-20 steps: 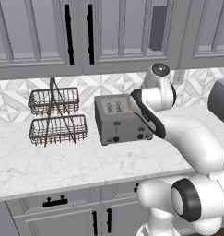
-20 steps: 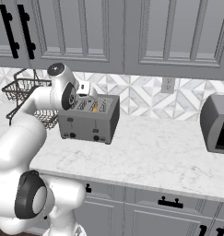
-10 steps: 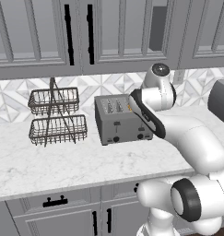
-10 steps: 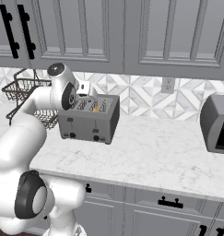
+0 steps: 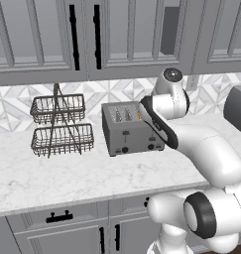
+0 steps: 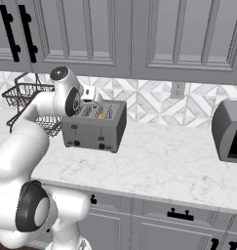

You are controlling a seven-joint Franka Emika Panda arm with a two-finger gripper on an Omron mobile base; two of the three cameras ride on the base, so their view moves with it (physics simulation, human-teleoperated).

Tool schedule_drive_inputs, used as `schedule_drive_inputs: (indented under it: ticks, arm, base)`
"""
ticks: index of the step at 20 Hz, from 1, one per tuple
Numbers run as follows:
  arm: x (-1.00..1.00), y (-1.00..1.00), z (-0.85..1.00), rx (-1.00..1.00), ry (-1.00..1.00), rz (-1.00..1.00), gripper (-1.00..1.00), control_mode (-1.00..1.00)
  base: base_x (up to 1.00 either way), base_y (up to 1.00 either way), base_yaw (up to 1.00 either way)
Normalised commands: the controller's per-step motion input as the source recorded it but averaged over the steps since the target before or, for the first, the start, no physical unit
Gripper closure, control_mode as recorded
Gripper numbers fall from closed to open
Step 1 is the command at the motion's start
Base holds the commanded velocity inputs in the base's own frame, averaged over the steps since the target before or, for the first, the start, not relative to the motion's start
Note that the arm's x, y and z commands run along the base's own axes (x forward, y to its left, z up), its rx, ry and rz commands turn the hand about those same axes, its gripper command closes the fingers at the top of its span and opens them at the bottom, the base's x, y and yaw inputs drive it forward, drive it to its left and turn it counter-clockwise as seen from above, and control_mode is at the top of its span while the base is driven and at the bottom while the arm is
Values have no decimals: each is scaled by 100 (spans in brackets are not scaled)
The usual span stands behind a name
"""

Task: Start the toaster. Once the lever pops up, take the bread to the plate on the dining counter.

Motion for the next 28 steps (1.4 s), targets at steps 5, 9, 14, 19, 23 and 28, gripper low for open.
schedule_drive_inputs:
  ticks: [5, 9, 14, 19, 23, 28]
  arm:
    - [0, 0, 0, 0, 0, 0, -100, -100]
    - [0, 0, 0, 0, 0, 0, -100, -100]
    - [0, 0, 0, 0, 0, 0, -100, -100]
    - [0, 0, 0, 0, 0, 0, -100, -100]
    - [0, 0, 0, 0, 0, 0, -100, -100]
    - [0, 0, 0, 0, 0, 0, -100, -100]
  base:
    - [0, 0, 0]
    - [0, 0, 0]
    - [0, 0, 0]
    - [0, 0, 0]
    - [0, 0, 0]
    - [0, 0, 0]
